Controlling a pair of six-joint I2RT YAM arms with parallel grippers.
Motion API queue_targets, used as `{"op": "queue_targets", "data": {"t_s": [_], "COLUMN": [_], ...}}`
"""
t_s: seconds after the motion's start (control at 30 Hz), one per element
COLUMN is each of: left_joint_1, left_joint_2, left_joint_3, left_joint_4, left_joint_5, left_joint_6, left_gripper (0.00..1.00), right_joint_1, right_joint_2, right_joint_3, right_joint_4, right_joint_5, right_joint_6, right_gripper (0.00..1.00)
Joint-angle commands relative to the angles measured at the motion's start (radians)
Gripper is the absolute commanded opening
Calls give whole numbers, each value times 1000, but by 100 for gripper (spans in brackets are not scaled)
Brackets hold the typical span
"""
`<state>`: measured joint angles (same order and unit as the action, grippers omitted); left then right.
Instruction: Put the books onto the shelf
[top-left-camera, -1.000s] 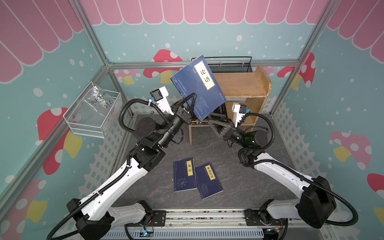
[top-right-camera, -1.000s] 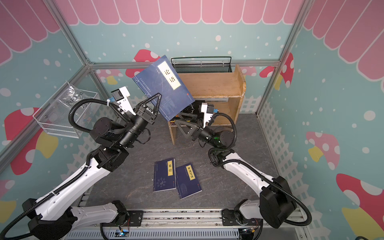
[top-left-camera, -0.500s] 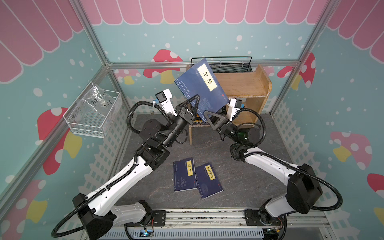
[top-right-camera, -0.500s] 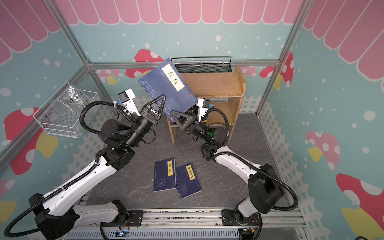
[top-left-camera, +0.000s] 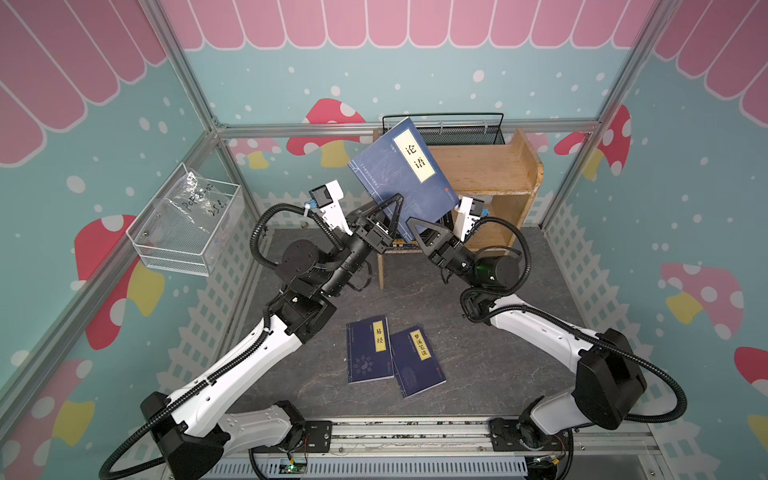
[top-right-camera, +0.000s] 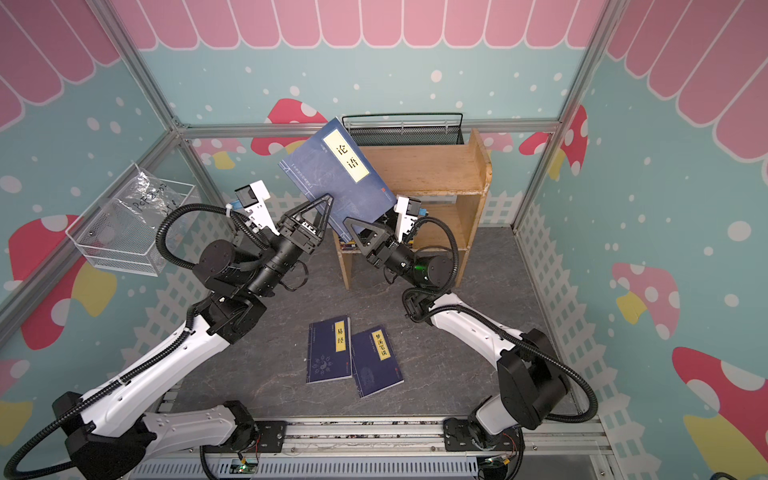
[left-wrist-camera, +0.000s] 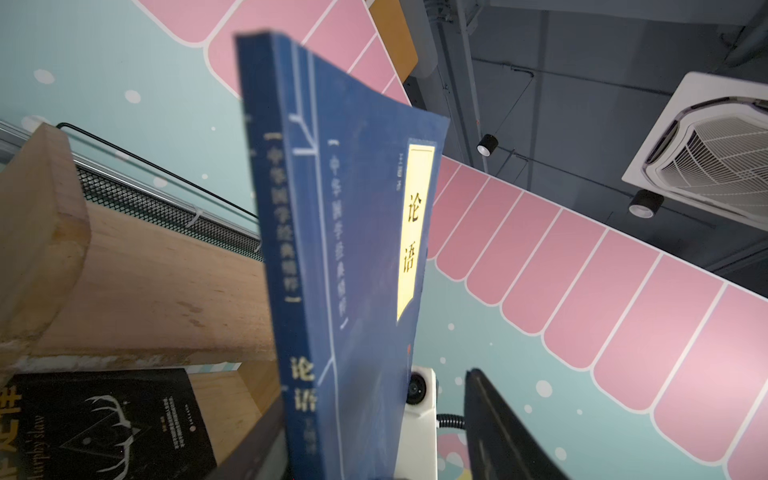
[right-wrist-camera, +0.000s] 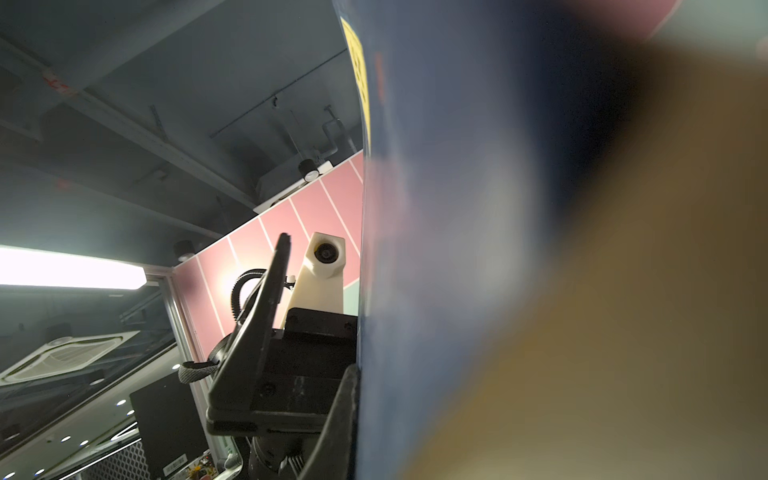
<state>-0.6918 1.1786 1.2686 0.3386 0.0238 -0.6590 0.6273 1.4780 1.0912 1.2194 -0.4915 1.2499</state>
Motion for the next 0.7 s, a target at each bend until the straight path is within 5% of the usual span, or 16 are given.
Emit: {"op": "queue_targets", "data": {"t_s": [0.0,0.3,0.5,0.67], "left_joint_1": [56,272,334,339], "left_joint_2": [-53,-83,-56,-39], "left_joint_3": [49,162,168,134], "left_joint_4": [-164,-525,-569,-475], "left_joint_5": [35,367,554,650], "left_joint_6": [39,97,89,48], "left_gripper": [68,79,81,79], "right_joint_1": [-39,-218,-242,-256], "right_joint_2": [-92,-237,-340,-371], "right_joint_3": [13,24,105,131], "right_joint_4": [-95,-431,-811,-904], "right_joint_5": [-49,-396,-453,-485], "right_joint_6": [-44,-107,-340,-369], "right_gripper": [6,6,6,6]}}
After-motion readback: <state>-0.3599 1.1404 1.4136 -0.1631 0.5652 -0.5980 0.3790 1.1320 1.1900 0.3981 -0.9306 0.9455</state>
